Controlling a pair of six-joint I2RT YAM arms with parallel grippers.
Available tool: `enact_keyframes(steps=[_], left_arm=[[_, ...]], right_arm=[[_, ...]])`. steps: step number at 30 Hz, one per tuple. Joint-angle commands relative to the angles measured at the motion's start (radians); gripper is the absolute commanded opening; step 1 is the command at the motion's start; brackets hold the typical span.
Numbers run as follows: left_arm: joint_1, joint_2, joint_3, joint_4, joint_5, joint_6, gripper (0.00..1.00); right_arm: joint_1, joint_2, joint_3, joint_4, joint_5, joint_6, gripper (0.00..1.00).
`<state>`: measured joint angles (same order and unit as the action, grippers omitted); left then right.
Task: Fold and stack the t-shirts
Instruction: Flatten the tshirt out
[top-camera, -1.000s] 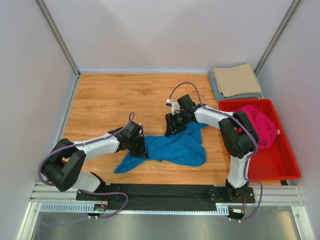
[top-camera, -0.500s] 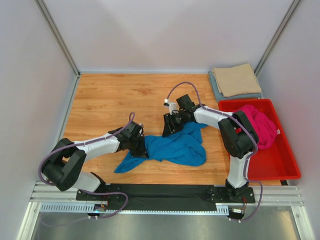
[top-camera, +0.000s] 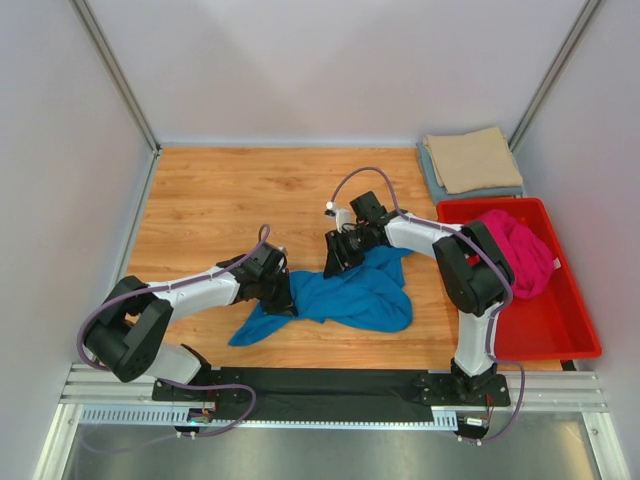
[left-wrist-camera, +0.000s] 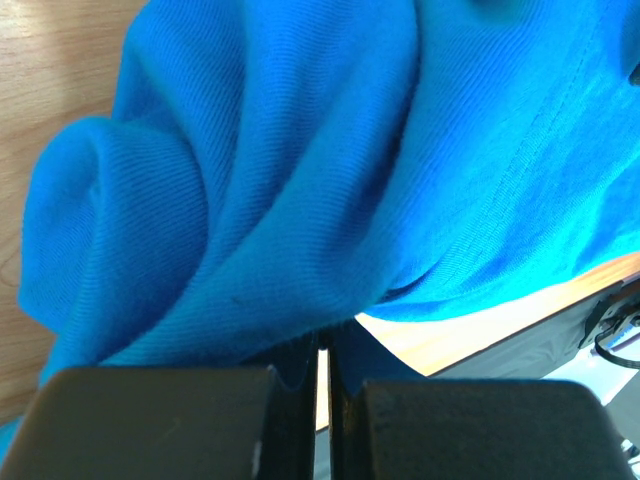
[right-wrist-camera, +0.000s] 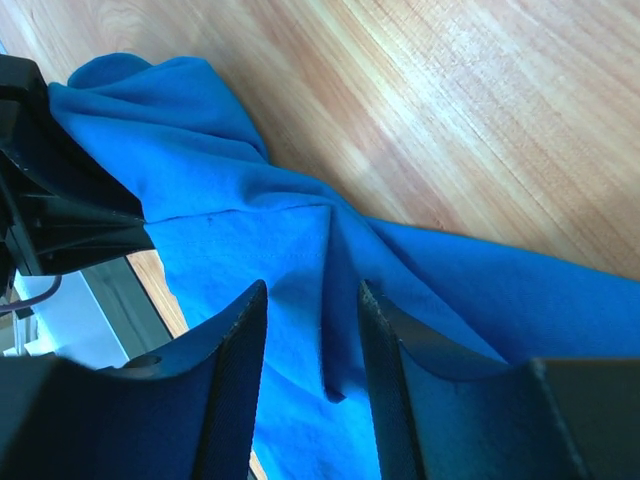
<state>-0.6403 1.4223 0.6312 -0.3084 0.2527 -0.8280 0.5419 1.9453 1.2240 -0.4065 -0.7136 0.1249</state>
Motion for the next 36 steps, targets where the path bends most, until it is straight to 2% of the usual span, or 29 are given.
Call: enact_keyframes(steps=[1,4,5,6,9,14,17,20,21,26,32,36], left_arm=[[-0.004,0.007,0.022,0.02,-0.03,0.004,0.0],[-0.002,0.004,0.022,0.02,-0.033,0.003,0.0],[-0.004,0.003,0.03,0.015,-0.033,0.003,0.0],[-0.004,0.003,0.036,0.011,-0.03,0.003,0.0],[-0.004,-0.009,0.1,-0.038,-0.003,0.01,0.0],[-0.009,-0.115,0.215,-0.152,0.0,0.02,0.0],[-0.015,-0.172,0.219,-0.193,0.0,0.026,0.02],[-0.032,-0.216,0.167,-0.205,0.007,0.017,0.05],[-0.038,-0.226,0.141,-0.181,0.008,0.01,0.07],[-0.042,-0.249,0.004,-0.097,0.026,0.003,0.25],[-0.041,-0.211,0.038,-0.133,-0.001,0.061,0.26],[-0.042,-0.25,0.062,-0.202,-0.03,0.098,0.35]], right_arm=[[0.006,0.004,0.009,0.0,-0.003,-0.024,0.43],[0.006,-0.022,-0.009,0.014,0.0,-0.015,0.2],[0.006,-0.032,-0.014,0.024,0.006,-0.008,0.04],[0.006,-0.048,-0.017,0.026,0.017,-0.004,0.0],[0.003,-0.149,-0.026,0.044,0.051,0.048,0.0],[0.004,-0.434,-0.053,0.008,0.137,0.079,0.0],[0.012,-0.584,-0.157,-0.029,0.221,0.108,0.0],[0.035,-0.718,-0.334,-0.012,0.255,0.194,0.0],[0.049,-0.742,-0.418,-0.006,0.264,0.217,0.0],[0.17,-0.819,-0.612,0.08,0.357,0.337,0.0],[0.179,-0.824,-0.652,0.143,0.467,0.366,0.0],[0.188,-0.852,-0.646,0.164,0.48,0.363,0.0]])
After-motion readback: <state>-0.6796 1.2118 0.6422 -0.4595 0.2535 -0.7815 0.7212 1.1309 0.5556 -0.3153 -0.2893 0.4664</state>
